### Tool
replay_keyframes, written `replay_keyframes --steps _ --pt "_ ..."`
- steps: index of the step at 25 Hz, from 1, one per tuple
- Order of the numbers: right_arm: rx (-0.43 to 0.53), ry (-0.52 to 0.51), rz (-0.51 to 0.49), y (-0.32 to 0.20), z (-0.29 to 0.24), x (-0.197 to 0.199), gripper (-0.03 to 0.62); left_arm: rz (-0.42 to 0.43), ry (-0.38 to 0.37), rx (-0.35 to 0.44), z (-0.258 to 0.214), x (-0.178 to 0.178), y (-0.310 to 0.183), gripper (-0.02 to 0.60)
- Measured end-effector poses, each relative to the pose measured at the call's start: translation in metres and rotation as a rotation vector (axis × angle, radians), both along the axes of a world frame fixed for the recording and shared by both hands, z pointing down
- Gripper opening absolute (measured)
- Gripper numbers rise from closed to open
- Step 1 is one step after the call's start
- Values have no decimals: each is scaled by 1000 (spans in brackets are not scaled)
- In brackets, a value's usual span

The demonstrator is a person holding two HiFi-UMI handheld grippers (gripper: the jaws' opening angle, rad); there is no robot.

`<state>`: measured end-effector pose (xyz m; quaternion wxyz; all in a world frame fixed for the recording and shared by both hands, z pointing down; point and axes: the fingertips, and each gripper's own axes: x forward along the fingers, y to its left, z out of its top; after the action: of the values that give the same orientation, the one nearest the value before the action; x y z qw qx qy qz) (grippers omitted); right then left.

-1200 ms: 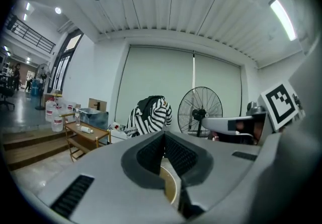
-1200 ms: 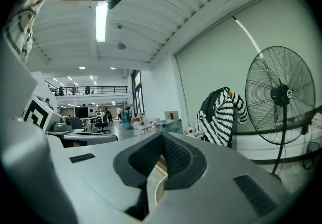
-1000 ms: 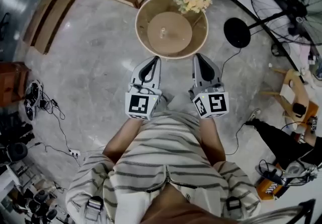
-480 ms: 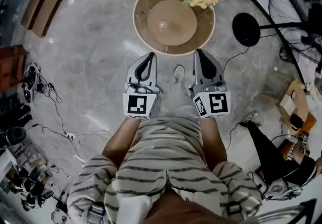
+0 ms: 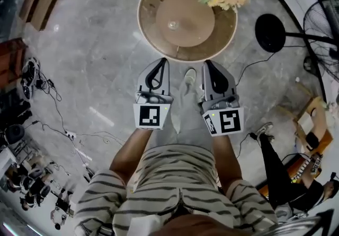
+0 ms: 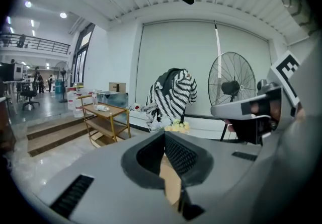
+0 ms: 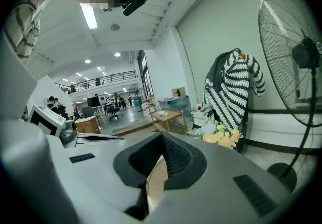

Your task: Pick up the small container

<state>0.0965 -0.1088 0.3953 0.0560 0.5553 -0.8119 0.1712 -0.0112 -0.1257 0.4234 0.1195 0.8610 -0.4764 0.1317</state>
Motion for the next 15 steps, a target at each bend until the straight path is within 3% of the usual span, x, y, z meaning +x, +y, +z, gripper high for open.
replay_keyframes --steps 10,15 --pt "-63 -19 -2 -5 93 5 9 -76 19 -52 99 5 -32 -3" --pt "-80 -15 -4 -6 131 7 9 -72 5 -49 143 10 -45 -3"
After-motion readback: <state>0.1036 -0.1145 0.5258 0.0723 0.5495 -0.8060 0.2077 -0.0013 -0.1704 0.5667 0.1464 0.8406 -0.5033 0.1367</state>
